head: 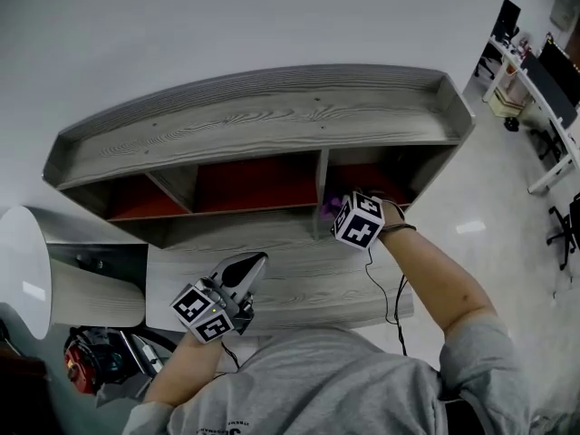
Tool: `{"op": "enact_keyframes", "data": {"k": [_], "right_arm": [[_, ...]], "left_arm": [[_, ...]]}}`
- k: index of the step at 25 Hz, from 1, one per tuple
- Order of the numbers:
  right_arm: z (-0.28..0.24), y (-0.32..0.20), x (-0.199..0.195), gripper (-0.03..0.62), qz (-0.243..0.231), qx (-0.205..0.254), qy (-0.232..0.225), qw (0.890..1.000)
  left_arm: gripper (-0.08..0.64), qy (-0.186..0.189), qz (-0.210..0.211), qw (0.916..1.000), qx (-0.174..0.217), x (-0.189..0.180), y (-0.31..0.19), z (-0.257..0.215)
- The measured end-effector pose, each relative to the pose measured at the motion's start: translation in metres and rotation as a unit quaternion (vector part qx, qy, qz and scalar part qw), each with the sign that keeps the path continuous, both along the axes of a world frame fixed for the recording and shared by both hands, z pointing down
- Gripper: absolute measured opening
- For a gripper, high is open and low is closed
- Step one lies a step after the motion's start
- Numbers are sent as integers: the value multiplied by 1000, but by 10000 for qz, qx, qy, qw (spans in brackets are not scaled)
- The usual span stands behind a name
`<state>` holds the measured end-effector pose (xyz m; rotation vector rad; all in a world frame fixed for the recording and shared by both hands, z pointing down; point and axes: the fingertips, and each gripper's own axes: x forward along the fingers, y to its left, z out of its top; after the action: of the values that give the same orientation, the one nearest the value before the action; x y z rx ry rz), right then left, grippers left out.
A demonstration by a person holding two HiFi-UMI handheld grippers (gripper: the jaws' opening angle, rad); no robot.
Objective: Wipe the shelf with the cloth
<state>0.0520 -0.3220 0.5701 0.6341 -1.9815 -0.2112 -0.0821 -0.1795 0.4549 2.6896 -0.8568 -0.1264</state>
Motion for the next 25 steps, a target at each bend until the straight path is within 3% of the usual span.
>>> {"op": "enact_keyframes", "data": {"k": [5, 9, 12, 16, 18, 19, 21, 23, 24, 25], "right_arm": [[8, -2, 15, 71, -112, -65, 423, 9990], [14, 4, 95, 71, 390, -241, 1231, 9913], [19, 6, 154, 69, 832, -268, 2114, 9735], [24, 10, 188, 69, 983, -80, 3505, 9314], [25, 9, 190, 69, 1041, -28, 3648, 9253], [24, 9, 188, 69, 1089, -31, 3514, 9299], [12, 10, 172, 69, 1262, 5, 2730, 9537], [-25, 7, 139, 69, 1498, 287, 1309, 9796], [-50, 2, 118, 69, 1587, 531, 503, 9846], [-77, -6, 99, 69, 1641, 823, -273, 9826]], "left_arm": [[14, -54, 63, 10000, -47, 17, 0, 2], [14, -83, 221, 9997, -37, 31, 6, 2], [14, -43, 244, 9997, -50, 34, 7, 3], [14, 38, 267, 9996, -33, 35, 10, 2], [14, 70, 264, 9996, -16, 33, 12, 0], [14, 83, 258, 9996, -6, 32, 13, -1], [14, 107, 224, 9997, 17, 27, 18, -4], [14, 113, 150, 9998, 31, 19, 22, -6], [14, 109, 102, 9999, 34, 14, 23, -7], [14, 97, 52, 9999, 37, 9, 24, -8]]}}
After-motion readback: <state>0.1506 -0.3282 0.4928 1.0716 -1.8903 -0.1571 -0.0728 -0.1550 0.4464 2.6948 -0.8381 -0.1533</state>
